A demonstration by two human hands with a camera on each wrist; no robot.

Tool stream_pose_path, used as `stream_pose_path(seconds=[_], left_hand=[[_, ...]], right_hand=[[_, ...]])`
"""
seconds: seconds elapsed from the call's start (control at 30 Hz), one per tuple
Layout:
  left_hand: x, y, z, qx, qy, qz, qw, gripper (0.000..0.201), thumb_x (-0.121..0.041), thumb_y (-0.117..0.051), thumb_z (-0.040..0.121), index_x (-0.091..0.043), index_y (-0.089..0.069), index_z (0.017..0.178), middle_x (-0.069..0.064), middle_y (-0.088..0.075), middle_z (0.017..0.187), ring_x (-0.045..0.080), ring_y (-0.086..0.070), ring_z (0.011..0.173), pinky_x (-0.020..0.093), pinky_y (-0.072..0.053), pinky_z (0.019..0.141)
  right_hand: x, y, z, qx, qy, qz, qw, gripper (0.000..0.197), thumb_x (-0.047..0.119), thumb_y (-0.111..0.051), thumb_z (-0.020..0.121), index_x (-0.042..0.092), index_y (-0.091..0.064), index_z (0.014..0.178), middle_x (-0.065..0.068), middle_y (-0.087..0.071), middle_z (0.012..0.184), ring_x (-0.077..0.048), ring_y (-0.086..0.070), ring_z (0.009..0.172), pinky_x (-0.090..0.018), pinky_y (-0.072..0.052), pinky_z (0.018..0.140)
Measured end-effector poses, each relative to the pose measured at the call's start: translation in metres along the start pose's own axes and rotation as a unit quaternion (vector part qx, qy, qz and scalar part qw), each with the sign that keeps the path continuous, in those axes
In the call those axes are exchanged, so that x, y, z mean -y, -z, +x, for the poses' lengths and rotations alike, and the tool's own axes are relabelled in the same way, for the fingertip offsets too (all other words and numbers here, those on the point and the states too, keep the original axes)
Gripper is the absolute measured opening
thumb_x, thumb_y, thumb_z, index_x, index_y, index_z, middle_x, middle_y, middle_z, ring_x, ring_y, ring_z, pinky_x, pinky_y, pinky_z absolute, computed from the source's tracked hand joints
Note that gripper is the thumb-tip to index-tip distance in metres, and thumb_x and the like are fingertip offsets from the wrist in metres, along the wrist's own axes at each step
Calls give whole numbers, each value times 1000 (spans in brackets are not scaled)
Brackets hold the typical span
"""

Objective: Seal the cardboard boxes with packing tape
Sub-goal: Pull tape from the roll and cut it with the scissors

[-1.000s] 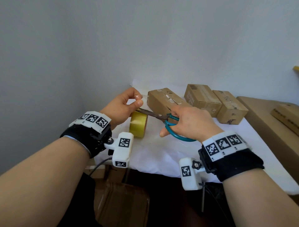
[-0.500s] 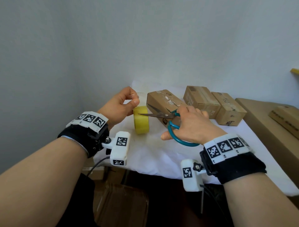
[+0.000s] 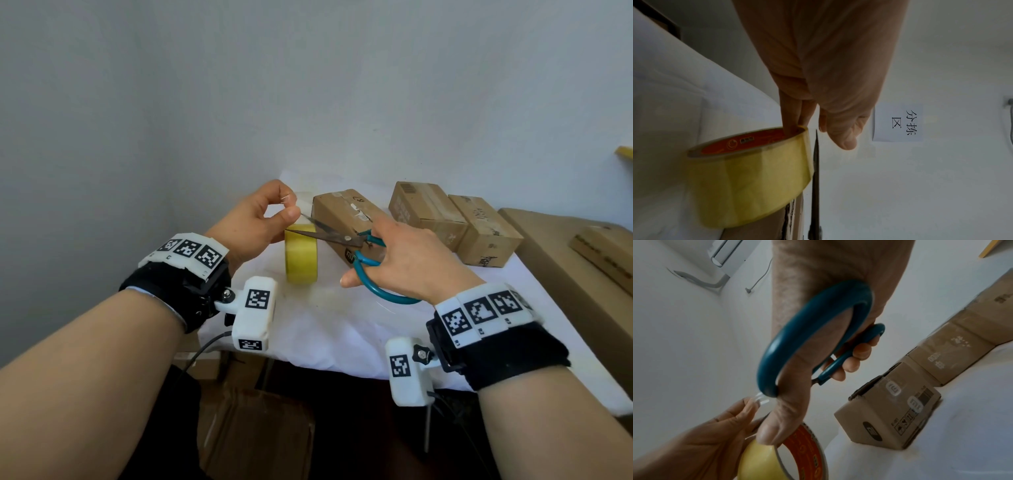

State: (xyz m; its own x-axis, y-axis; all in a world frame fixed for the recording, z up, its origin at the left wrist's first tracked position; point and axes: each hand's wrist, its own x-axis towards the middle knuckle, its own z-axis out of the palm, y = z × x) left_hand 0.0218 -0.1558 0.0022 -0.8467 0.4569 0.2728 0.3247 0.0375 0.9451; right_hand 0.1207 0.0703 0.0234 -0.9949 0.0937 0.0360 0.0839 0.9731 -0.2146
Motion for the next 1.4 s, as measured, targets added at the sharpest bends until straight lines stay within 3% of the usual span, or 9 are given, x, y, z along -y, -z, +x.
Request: stream_pose_path(seconds=[0.23,0.37,0.6,0.73,0.87,1.0,1.17,1.3,1.4], left_hand=[[-3,-1,-2,23,-8,10,1000,20,-15,-58,100,-26,-56,84,12,-54,109,26,-59,87,55,-53,96],[-4,-5,-3,34,-1,30,999,19,-18,-59,100,-28,-56,84,21,-51,124,28,-55,86,62,-51,95],[-6,-6,-4,4,2,29,1000,23,-19,-58,100,-31,-56,80,13,-55,124,34,-62,91,55,-55,92],[-5,-5,-4,0,-2,15,1000,24,-18,-58,100,-30,-55,80,6,-59,123,27,-61,91,57,-54,92],[-5,-6,-3,0,-2,41,999,18,-23,-59,100,-30,-55,84,7,-58,124,49,-60,105,64,-53,88],[-5,-6,-4,3,-11,68,998,16,-30,-59,99,-36,-56,84,-1,-61,119,39,-62,109,63,-53,91],[-3,-9,-3,0,-8,72,997,18,-28,-58,100,-34,-55,83,0,-62,120,43,-61,106,61,-54,88],[2,-6,-1,-4,-7,76,997,16,-29,-59,100,-33,-55,84,-2,-64,119,32,-64,109,59,-51,97],[3,-7,0,-8,-7,66,998,19,-26,-58,100,-33,-55,83,0,-64,120,32,-65,108,59,-52,95]], right_hand=[[5,7,-5,15,8,-4,1000,94,89,-70,55,31,-48,127,5,-59,130,-23,-56,119,-46,-46,104],[9,8,-7,20,11,-1,1000,89,85,-74,57,30,-48,122,5,-59,130,-23,-55,117,-45,-46,103],[9,8,-7,16,5,22,1000,77,85,-74,55,31,-48,104,7,-62,106,-21,-60,96,-43,-55,86],[8,10,-8,20,8,36,999,65,82,-76,57,36,-46,93,12,-60,97,-17,-60,90,-42,-56,82],[7,11,-6,29,1,20,999,64,84,-75,58,35,-41,83,14,-56,90,-8,-55,80,-39,-55,75],[9,13,-6,30,-1,-7,1000,64,87,-72,57,37,-38,79,14,-53,85,-5,-50,74,-35,-48,66],[14,17,-8,11,-5,-68,998,67,91,-66,55,35,-35,73,14,-50,75,-2,-44,67,-34,-42,66],[17,16,-9,-6,-2,-92,996,72,91,-68,52,29,-38,71,10,-52,69,-6,-45,63,-33,-36,62],[19,17,-10,-9,-7,-104,994,72,92,-68,51,29,-38,72,11,-52,70,-6,-45,64,-33,-36,63]])
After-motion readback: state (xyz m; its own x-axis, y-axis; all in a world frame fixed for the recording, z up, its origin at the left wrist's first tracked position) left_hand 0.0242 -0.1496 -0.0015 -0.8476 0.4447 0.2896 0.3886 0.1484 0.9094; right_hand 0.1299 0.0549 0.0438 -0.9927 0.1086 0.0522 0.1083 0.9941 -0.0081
